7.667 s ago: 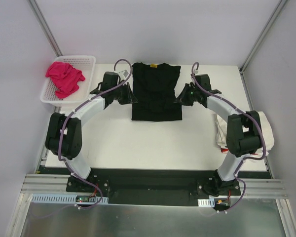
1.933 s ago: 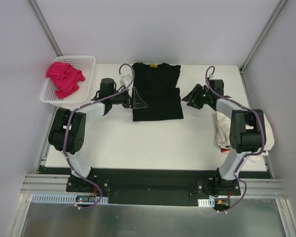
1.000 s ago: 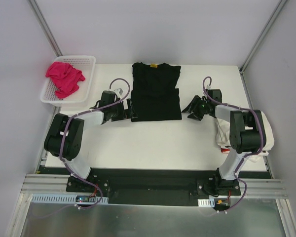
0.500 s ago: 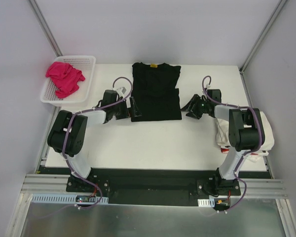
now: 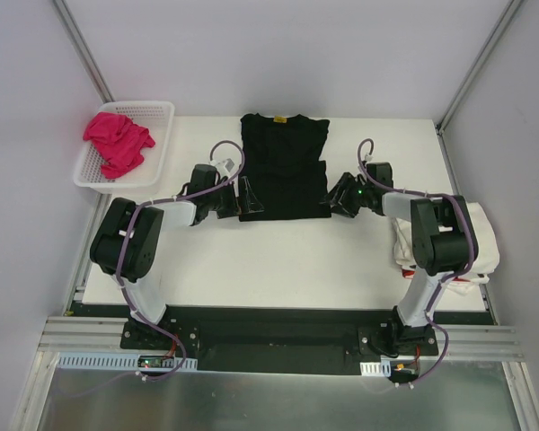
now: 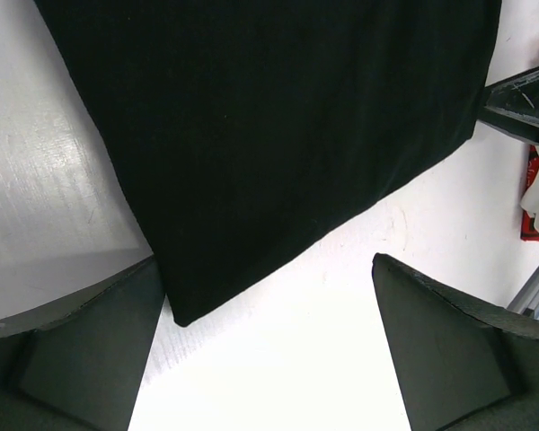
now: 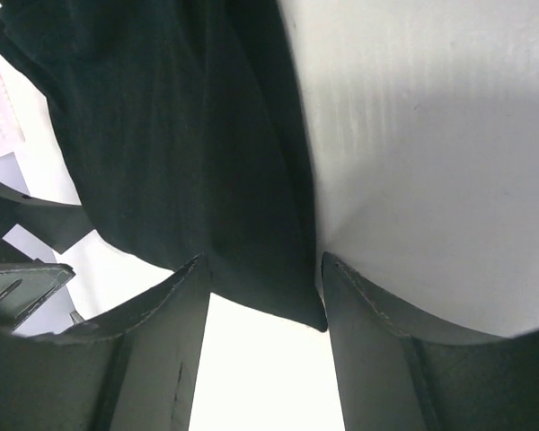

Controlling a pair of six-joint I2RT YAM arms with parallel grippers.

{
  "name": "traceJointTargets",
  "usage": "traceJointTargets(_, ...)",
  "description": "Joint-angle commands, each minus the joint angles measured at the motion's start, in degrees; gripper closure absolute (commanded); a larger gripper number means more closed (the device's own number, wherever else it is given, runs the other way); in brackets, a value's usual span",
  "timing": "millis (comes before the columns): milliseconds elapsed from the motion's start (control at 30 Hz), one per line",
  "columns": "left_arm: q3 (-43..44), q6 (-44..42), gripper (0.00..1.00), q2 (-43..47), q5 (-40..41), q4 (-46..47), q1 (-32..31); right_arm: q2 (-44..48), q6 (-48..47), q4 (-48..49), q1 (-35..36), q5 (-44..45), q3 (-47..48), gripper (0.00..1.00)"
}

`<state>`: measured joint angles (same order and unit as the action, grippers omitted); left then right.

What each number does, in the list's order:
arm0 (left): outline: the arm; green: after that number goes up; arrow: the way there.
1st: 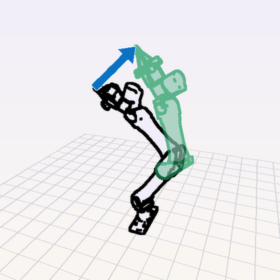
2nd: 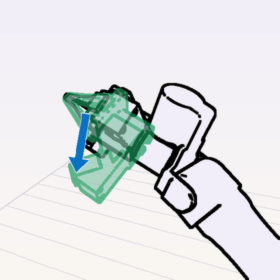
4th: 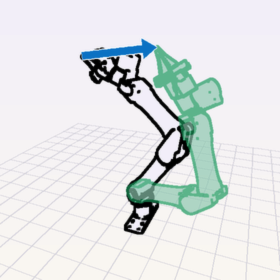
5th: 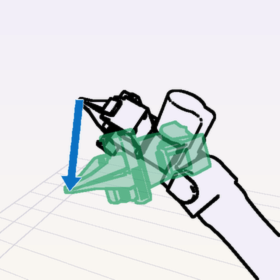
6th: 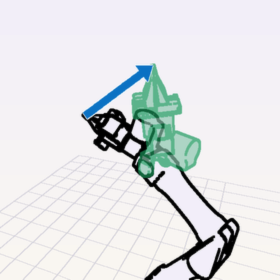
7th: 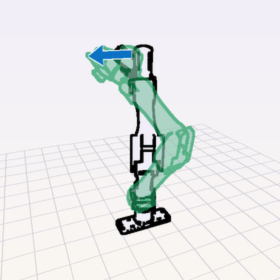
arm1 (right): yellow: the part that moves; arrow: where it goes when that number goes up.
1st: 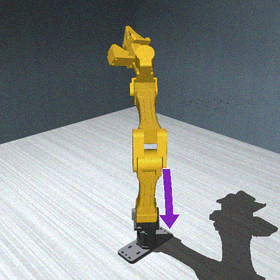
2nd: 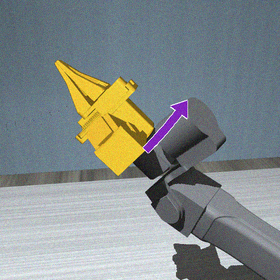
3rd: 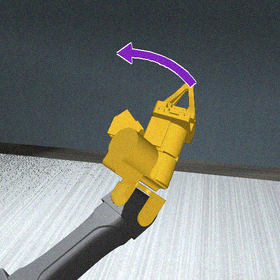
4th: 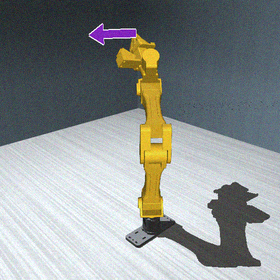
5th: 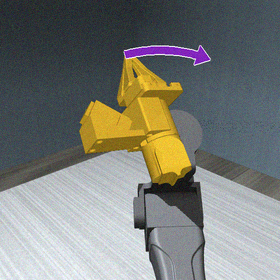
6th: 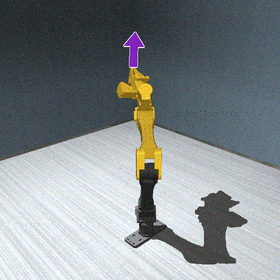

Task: Fold and stack the t-shirts
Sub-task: Fold the folded rectangular tshirt in 1/3 of the way

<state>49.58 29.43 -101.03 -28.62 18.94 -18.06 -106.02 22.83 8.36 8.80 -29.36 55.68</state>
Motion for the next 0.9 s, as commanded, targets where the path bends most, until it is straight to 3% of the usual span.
traceJointTargets(0,-1.9,1.1,0.04,-2.6,-2.0,-3.1,-1.0,-1.9,0.3,-1.0,1.6,1.6,-0.5,0.44)
traceJointTargets(367,-2.2,3.9,0.04,-5.7,-5.4,1.4,-2.6,-3.7,2.5,1.6,4.9,1.2,-0.4,0.44)
traceJointTargets(700,-2.2,5.2,0.25,-7.6,-7.0,4.5,-2.6,-4.6,2.9,2.6,5.3,1.2,-0.7,0.49)
traceJointTargets(867,-2.1,5.7,0.36,-8.7,-7.6,5.4,-2.5,-4.8,3.5,3.7,5.5,0.6,-1.0,0.59)
